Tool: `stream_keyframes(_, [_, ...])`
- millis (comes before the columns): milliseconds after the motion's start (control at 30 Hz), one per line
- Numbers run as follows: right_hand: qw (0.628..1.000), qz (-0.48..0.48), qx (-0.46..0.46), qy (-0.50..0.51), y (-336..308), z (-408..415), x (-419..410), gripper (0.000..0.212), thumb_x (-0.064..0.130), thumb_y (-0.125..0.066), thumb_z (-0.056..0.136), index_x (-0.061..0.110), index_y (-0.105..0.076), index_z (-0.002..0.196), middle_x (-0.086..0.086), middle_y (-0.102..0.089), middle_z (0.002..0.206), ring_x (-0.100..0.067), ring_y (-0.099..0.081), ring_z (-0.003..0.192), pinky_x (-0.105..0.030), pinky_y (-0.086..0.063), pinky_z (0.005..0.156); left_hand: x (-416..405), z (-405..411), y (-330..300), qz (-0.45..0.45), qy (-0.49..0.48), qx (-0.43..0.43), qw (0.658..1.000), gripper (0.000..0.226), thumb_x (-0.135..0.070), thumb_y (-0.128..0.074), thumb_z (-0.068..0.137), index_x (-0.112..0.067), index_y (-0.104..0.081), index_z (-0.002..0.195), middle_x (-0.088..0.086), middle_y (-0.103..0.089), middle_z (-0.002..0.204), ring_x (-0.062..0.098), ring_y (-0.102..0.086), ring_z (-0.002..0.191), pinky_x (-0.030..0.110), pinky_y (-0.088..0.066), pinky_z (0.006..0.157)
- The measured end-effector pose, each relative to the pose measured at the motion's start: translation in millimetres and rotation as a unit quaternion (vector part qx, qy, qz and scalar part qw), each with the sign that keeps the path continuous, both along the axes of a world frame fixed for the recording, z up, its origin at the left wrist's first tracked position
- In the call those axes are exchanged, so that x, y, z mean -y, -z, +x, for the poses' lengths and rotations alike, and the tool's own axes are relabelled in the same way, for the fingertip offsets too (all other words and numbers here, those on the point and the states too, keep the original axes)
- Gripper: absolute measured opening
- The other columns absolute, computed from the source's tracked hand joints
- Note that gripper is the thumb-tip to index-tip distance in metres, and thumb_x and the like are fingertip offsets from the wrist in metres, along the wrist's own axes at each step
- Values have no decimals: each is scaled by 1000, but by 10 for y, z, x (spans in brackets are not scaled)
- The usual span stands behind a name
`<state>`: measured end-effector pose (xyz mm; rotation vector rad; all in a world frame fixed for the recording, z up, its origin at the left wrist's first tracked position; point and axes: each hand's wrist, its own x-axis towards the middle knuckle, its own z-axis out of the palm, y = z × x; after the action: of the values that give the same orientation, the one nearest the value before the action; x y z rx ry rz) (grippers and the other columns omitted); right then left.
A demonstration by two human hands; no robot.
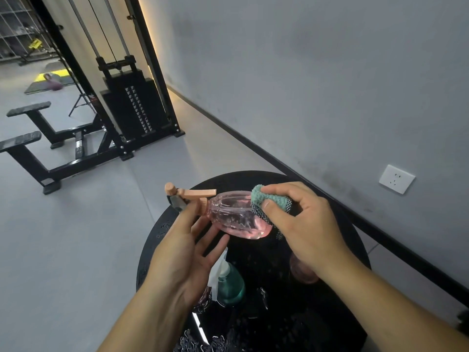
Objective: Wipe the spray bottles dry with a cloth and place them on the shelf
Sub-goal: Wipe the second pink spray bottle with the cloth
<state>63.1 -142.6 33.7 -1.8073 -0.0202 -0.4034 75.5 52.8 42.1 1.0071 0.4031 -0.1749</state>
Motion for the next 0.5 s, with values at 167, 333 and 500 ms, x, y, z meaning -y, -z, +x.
stream_keyframes(167, [998,-60,17,12,12,-26,14,28,17,-74,94,33,-72,117,24,-67,112,9,-61,107,-5,-51,79,45,-5,8,-4,13,24,1000,26,-27,-65,106,-8,-75,120,9,-82,114,28,-81,104,46,-60,94])
stream_keyframes(333, [986,-164,36,0,13,-74,-67,26,19,-70,96,27,-72,120,24,-62,118,10,-56,113,-4,-48,87,58,6,112,3,28,48,998,16,-20,-65,106,-12,-67,119,10,-80,119,32,-77,114,42,-65,91])
stream_keyframes(500, [966,-253,50,-33,10,-60,-153,25,21,-66,97,28,-72,120,21,-58,122,-4,-56,117,-21,-55,94,96,-10,161,1,44,57,997,12,-14,-66,105,-12,-66,117,15,-78,120,35,-75,118,49,-63,98])
